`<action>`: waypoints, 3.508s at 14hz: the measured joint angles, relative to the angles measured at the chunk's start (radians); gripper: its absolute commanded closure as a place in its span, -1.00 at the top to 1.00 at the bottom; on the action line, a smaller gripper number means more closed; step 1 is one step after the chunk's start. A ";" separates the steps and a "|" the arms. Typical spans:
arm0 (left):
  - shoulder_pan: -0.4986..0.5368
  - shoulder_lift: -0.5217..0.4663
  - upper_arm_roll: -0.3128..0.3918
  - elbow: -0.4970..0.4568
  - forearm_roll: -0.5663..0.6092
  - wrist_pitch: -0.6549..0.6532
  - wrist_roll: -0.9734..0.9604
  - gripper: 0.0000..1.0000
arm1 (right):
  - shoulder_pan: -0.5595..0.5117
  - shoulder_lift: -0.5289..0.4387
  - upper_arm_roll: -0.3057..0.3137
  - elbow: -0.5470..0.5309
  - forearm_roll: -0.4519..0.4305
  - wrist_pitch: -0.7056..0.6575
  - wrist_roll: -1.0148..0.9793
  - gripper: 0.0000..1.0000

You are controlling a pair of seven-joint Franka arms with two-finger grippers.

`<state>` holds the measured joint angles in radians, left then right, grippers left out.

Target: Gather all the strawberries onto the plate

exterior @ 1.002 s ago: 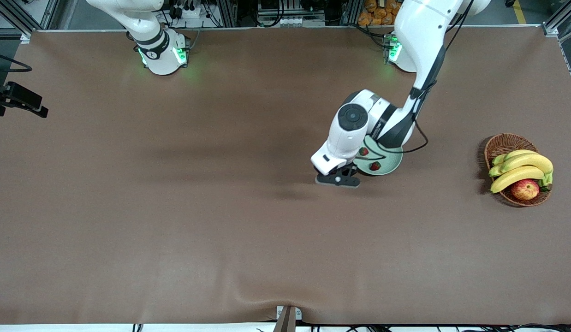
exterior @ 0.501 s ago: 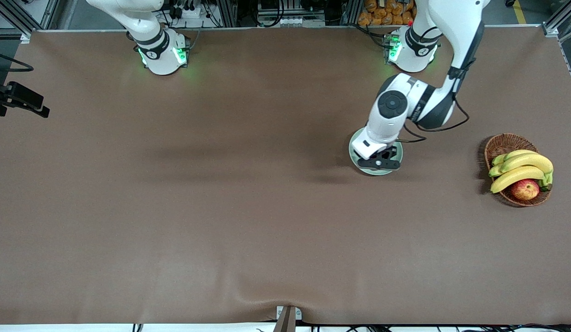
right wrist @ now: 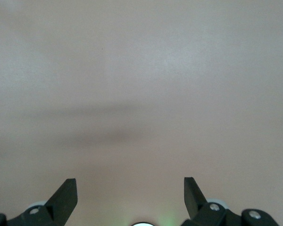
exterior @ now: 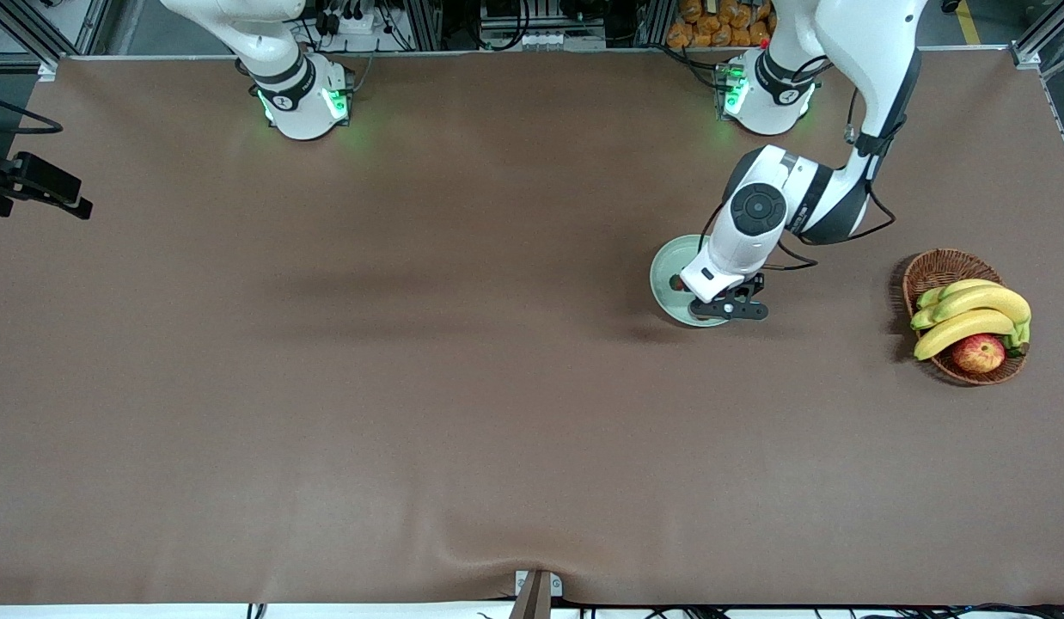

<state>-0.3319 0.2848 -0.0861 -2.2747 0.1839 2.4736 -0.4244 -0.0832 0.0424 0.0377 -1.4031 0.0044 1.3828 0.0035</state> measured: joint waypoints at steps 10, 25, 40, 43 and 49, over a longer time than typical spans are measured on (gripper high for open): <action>0.027 -0.005 0.007 0.263 0.000 -0.036 -0.001 1.00 | 0.000 0.000 0.005 0.000 0.000 -0.027 0.000 1.00; 0.224 -0.021 0.011 0.483 -0.022 -0.247 0.298 1.00 | 0.002 0.000 0.011 -0.001 0.032 -0.053 0.000 1.00; 0.229 -0.183 0.012 0.615 -0.093 -0.576 0.369 1.00 | 0.002 0.000 0.008 -0.001 0.031 -0.053 0.001 1.00; 0.228 -0.191 0.009 0.653 -0.147 -0.630 0.369 1.00 | 0.000 0.000 0.000 -0.001 0.029 -0.051 0.004 1.00; 0.223 -0.192 0.002 0.703 -0.150 -0.677 0.369 1.00 | 0.000 0.000 0.000 -0.001 0.009 -0.051 0.004 1.00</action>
<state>-0.1085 0.0926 -0.0845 -1.5718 0.0334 1.7965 -0.0558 -0.0834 0.0423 0.0381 -1.4043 0.0129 1.3315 0.0076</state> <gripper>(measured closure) 0.000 0.000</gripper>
